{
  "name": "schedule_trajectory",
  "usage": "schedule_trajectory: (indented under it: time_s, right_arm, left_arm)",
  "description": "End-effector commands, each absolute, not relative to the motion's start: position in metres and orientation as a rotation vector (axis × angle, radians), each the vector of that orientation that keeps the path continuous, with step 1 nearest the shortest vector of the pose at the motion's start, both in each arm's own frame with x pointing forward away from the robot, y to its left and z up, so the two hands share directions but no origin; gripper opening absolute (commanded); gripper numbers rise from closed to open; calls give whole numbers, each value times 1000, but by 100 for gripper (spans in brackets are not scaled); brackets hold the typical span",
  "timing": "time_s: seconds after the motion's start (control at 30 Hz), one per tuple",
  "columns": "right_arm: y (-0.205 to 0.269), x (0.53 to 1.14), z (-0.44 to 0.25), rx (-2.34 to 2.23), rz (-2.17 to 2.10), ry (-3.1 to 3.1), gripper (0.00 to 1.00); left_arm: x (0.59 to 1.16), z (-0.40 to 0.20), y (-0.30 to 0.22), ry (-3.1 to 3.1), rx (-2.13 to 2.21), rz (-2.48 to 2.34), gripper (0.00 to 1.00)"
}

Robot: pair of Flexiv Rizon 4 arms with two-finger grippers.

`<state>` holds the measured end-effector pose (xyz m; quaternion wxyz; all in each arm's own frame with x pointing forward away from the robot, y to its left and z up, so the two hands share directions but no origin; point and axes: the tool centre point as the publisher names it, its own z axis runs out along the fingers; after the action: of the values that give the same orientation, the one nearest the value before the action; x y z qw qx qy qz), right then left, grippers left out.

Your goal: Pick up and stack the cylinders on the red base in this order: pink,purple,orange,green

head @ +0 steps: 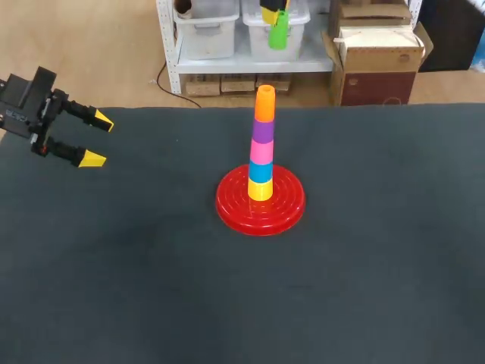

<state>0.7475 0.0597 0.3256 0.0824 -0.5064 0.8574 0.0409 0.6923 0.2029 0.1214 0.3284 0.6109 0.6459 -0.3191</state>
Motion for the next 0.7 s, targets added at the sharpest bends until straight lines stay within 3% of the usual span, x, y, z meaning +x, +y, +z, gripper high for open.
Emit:
schedule_trajectory:
  time_s: [0.03, 0.7]
  right_arm:
    - [65, 735, 338, -1538, 104, 2564, 0]
    - [87, 684, 313, -1593, 91, 2605, 0]
  left_arm:
    - [692, 121, 204, 1687, 1599, -834, 100]
    - [692, 121, 204, 1687, 1599, -834, 100]
